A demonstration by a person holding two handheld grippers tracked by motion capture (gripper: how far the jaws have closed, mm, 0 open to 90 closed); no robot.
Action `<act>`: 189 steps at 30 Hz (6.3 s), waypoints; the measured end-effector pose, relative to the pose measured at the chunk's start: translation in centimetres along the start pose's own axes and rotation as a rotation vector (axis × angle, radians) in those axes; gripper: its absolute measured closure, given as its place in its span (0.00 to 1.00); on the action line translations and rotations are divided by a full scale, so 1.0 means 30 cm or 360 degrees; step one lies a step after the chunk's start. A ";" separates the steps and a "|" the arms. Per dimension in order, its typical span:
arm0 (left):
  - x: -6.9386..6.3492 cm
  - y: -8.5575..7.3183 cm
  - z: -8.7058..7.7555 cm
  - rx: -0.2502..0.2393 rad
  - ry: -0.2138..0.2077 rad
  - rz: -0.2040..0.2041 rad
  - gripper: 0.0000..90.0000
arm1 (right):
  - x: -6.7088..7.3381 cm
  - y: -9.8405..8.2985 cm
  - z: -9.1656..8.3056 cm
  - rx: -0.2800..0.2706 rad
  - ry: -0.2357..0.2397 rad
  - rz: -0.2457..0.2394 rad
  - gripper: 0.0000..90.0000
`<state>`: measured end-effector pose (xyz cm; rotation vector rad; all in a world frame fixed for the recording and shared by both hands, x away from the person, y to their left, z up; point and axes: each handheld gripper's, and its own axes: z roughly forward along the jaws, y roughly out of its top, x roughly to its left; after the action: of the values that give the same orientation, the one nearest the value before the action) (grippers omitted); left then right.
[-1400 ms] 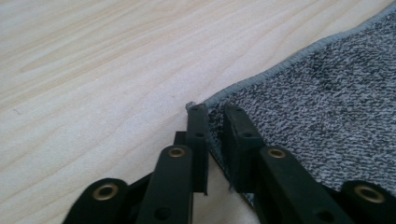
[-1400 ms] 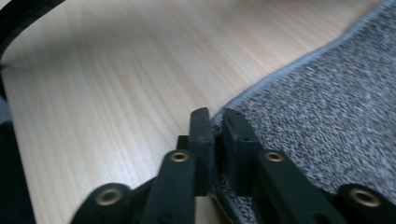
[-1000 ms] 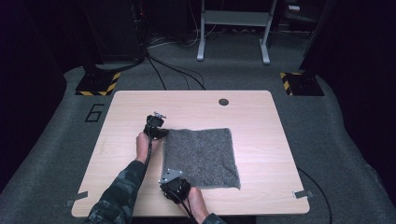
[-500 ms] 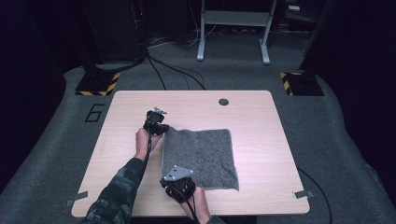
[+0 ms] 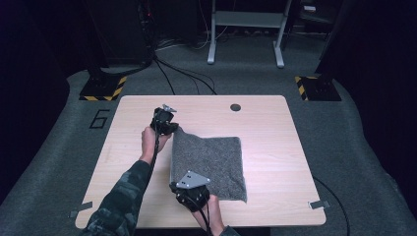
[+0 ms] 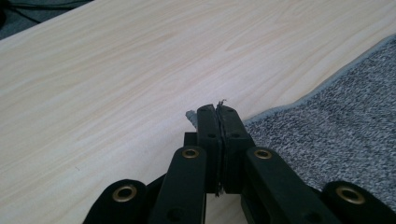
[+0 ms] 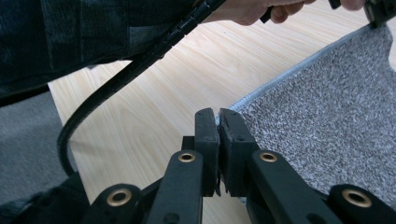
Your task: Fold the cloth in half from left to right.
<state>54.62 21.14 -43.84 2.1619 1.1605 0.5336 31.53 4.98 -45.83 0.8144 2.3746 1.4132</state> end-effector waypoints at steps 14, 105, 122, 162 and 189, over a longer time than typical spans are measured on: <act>0.027 0.056 -0.071 -0.0018 0.0055 0.0025 0.98 | 0.020 0.078 -0.030 -0.0119 -0.0016 -0.0015 0.96; -0.288 -0.028 0.017 0.0165 -0.0162 0.0226 0.21 | -0.277 -0.290 -0.325 0.0172 -0.0638 0.0416 0.35; -0.422 -0.350 -0.122 0.0182 -0.0324 0.0325 0.18 | -0.395 -0.298 -0.170 0.0384 -0.0657 0.0356 0.17; -0.315 -0.353 -0.030 0.0222 -0.0225 0.0185 0.16 | -0.562 -0.208 -0.038 0.0488 -0.0657 0.0350 0.18; -0.134 -0.233 0.025 0.0138 -0.0217 -0.0108 0.18 | -0.695 -0.089 0.028 0.0386 -0.0582 0.0472 0.38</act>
<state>48.78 20.43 -49.40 2.1863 1.1965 0.3060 47.91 -7.60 -49.81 1.4043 2.2258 0.9666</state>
